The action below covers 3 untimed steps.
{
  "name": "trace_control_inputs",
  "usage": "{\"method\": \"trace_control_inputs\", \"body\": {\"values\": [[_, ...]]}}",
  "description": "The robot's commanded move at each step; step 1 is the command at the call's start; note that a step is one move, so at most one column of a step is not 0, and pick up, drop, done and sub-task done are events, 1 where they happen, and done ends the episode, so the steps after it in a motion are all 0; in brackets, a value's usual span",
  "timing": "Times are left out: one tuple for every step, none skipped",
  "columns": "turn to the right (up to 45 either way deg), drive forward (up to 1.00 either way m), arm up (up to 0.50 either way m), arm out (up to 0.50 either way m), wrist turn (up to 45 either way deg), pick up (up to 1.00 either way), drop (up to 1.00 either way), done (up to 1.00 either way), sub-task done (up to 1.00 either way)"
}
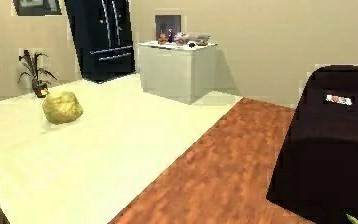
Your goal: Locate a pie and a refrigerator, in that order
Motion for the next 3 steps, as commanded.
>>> {"method": "trace_control_inputs", "body": {"values": [[0.0, 1.0, 0.0, 0.0, 0.0, 0.0, 0.0, 0.0, 0.0], [9.0, 0.0, 0.0, 0.0, 0.0, 0.0, 0.0, 0.0, 0.0], [3.0, 0.0, 0.0, 0.0, 0.0, 0.0, 0.0, 0.0, 0.0]]}}
